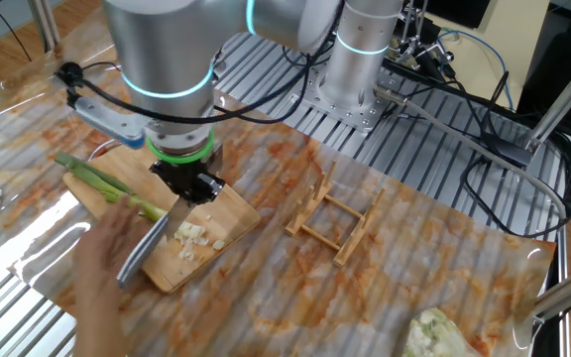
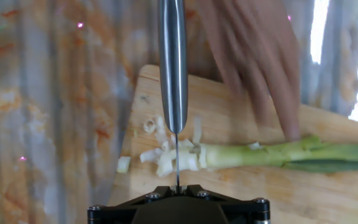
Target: Chop the scallions
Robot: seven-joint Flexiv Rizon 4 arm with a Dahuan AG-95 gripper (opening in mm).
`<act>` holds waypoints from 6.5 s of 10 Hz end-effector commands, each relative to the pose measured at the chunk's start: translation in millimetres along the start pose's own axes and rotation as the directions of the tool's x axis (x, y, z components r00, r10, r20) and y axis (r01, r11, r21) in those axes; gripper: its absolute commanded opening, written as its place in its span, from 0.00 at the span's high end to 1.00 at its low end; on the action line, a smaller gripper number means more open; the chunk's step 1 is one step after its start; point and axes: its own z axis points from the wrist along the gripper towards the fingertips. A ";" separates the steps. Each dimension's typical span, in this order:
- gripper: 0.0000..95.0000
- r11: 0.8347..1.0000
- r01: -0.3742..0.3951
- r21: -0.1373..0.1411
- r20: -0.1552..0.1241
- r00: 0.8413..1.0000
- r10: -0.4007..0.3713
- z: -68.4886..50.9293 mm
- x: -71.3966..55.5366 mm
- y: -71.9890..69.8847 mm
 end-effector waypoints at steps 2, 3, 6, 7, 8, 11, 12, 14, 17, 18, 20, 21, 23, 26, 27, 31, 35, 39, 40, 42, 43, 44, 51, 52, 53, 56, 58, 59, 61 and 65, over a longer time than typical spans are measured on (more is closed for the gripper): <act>1.00 0.999 0.037 -0.038 0.060 0.998 -0.035 -8.5 -0.3 1.6; 1.00 0.997 0.052 -0.048 0.067 0.997 -0.049 -11.6 -2.4 -2.0; 1.00 0.996 0.074 -0.052 0.077 0.995 -0.070 -14.1 -5.7 -5.5; 1.00 0.995 0.076 -0.060 0.078 0.994 -0.071 -14.2 -5.8 -5.7; 1.00 0.995 0.076 -0.063 0.079 0.994 -0.071 -14.5 -6.1 -6.3; 1.00 0.999 0.033 -0.034 0.064 0.997 -0.031 -14.4 -7.0 -6.3; 1.00 1.000 0.009 -0.028 0.046 0.999 -0.008 -15.2 -6.5 -7.2; 1.00 0.999 -0.011 -0.035 0.039 0.999 0.012 -15.3 -6.7 -7.5; 1.00 0.992 -0.129 -0.017 -0.030 0.991 0.128 -11.8 -14.2 -4.9; 1.00 0.991 -0.130 -0.037 -0.027 0.991 0.129 -11.8 -14.4 -4.6; 1.00 0.989 -0.143 -0.043 -0.029 0.990 0.142 -12.2 -14.9 -3.8; 1.00 0.988 -0.149 -0.043 -0.030 0.989 0.147 -11.9 -15.3 -3.4; 1.00 0.986 -0.161 -0.040 -0.025 0.987 0.160 -10.6 -17.4 -2.2; 1.00 0.986 -0.159 -0.042 -0.025 0.987 0.158 -10.6 -17.4 -2.2; 1.00 0.983 -0.179 -0.039 -0.021 0.984 0.179 -10.6 -17.4 -2.2; 1.00 0.972 -0.231 -0.032 -0.002 0.973 0.231 -10.6 -17.4 -2.2; 1.00 0.955 -0.295 -0.015 -0.007 0.955 0.295 -10.6 -17.4 -2.2; 1.00 0.951 -0.310 0.007 -0.032 0.950 0.310 -10.6 -17.4 -2.2; 1.00 0.950 -0.312 -0.005 -0.039 0.949 0.312 -10.6 -17.4 -2.2; 1.00 0.950 -0.311 -0.002 -0.036 0.950 0.311 -10.6 -17.4 -2.2; 1.00 0.950 -0.312 -0.002 -0.035 0.949 0.312 -10.6 -17.4 -2.2; 1.00 0.951 -0.309 -0.004 -0.035 0.950 0.309 -10.6 -17.4 -2.2; 1.00 0.966 -0.260 -0.021 -0.036 0.965 0.259 -7.1 -18.3 -13.0; 1.00 0.969 -0.246 -0.023 -0.035 0.969 0.245 -4.6 -19.3 -16.8; 1.00 0.971 -0.238 -0.028 -0.034 0.971 0.238 -1.8 -20.4 -19.9; 1.00 0.974 -0.224 -0.041 -0.030 0.974 0.223 9.6 -19.9 -24.6; 1.00 0.974 -0.221 -0.039 -0.028 0.975 0.220 10.6 -18.4 -24.0; 1.00 0.975 -0.220 -0.038 -0.028 0.975 0.219 11.1 -17.6 -24.2; 1.00 0.975 -0.220 -0.044 -0.025 0.975 0.219 15.1 -13.7 -27.1; 1.00 0.973 -0.227 -0.050 -0.014 0.974 0.226 22.1 -9.6 -26.2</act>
